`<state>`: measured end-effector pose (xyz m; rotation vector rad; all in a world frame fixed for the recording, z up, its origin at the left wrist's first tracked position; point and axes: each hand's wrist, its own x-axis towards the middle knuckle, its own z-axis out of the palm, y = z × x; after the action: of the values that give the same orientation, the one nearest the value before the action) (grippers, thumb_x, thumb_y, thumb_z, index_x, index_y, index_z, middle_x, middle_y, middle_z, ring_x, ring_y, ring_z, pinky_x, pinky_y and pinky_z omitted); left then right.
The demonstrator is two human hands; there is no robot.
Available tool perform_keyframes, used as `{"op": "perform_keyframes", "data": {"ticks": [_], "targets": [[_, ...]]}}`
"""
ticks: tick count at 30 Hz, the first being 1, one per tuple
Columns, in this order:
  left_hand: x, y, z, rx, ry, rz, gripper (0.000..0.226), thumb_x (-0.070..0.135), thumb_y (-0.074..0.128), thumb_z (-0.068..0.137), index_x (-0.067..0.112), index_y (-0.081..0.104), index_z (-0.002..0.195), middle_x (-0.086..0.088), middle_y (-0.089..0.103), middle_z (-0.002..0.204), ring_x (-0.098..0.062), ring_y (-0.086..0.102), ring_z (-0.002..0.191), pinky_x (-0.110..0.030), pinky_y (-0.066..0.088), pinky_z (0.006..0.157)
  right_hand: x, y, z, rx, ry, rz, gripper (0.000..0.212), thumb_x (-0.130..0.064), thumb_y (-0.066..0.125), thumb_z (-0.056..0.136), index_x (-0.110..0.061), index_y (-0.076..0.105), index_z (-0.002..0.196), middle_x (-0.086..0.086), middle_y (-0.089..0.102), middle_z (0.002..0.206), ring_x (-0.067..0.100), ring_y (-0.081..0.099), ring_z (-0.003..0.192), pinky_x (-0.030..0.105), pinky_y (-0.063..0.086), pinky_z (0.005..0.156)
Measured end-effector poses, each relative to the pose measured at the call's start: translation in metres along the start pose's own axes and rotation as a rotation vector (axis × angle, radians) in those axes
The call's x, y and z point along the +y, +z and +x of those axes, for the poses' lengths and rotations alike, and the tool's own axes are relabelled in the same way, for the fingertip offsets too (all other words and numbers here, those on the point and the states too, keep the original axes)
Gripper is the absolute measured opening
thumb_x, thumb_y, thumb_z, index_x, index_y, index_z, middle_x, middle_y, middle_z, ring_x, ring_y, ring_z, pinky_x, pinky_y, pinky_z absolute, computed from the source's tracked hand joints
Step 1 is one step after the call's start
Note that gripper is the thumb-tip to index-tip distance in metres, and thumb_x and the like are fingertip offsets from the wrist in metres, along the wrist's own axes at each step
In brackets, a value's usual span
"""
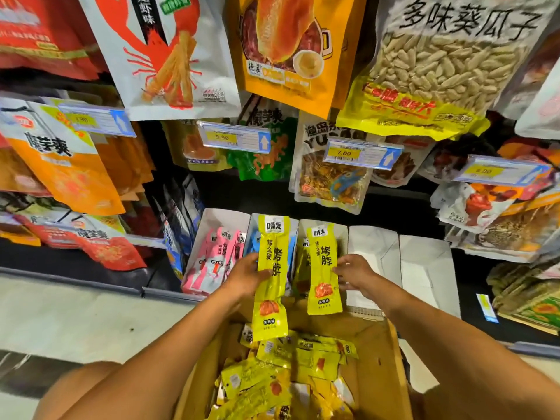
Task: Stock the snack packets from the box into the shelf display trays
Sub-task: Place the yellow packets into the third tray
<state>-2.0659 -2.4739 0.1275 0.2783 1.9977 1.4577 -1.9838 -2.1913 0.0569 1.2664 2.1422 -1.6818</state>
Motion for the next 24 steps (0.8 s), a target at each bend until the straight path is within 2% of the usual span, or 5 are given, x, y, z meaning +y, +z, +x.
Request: {"op": "perform_keyframes", "data": {"ticks": [5, 12, 18, 21, 24], "targets": [[-0.009, -0.003, 0.02, 0.012, -0.014, -0.007, 0.027, 0.002, 0.067, 0.096, 0.028, 0.066, 0.102, 0.001, 0.073, 0.109, -0.021, 0.07, 0.103, -0.031, 0.056, 0.083, -0.003, 0.016, 0.044, 0.077, 0.051, 0.029, 0.013, -0.006, 0.065, 0.094, -0.015, 0.059, 0.101, 0.018, 0.064, 0.108, 0.025, 0.06, 0.077, 0.034, 0.055, 0.063], [-0.029, 0.003, 0.045, 0.05, -0.046, -0.102, 0.023, 0.002, 0.069, 0.094, 0.022, 0.069, 0.106, -0.003, 0.076, 0.112, -0.023, 0.071, 0.1, -0.037, 0.057, 0.085, 0.016, 0.046, 0.093, 0.146, 0.142, 0.136, 0.01, -0.004, 0.061, 0.094, -0.014, 0.06, 0.094, 0.019, 0.064, 0.106, 0.032, 0.064, 0.092, 0.039, 0.053, 0.077], [-0.041, 0.0, 0.06, 0.095, -0.035, -0.142, 0.027, -0.005, 0.07, 0.091, 0.022, 0.07, 0.095, -0.005, 0.078, 0.101, -0.024, 0.073, 0.092, -0.039, 0.059, 0.08, 0.026, 0.06, 0.114, 0.041, 0.118, -0.161, 0.025, -0.013, 0.066, 0.09, -0.031, 0.054, 0.079, 0.005, 0.061, 0.099, 0.021, 0.061, 0.082, 0.035, 0.06, 0.079], [-0.04, -0.003, 0.062, 0.102, -0.021, -0.154, 0.027, -0.004, 0.07, 0.091, 0.022, 0.071, 0.095, -0.005, 0.078, 0.103, -0.027, 0.073, 0.098, -0.044, 0.06, 0.085, 0.03, 0.065, 0.115, 0.027, 0.107, -0.18, 0.015, -0.012, 0.062, 0.094, -0.024, 0.056, 0.099, 0.003, 0.058, 0.098, 0.014, 0.058, 0.073, 0.017, 0.054, 0.048], [-0.041, -0.006, 0.063, 0.11, -0.02, -0.143, 0.027, -0.002, 0.071, 0.091, 0.025, 0.071, 0.095, -0.009, 0.077, 0.108, -0.033, 0.072, 0.105, -0.052, 0.057, 0.092, 0.038, 0.076, 0.12, 0.142, 0.123, -0.104, 0.017, -0.01, 0.069, 0.092, -0.022, 0.06, 0.102, 0.006, 0.067, 0.105, 0.023, 0.069, 0.08, 0.036, 0.062, 0.066]]}}
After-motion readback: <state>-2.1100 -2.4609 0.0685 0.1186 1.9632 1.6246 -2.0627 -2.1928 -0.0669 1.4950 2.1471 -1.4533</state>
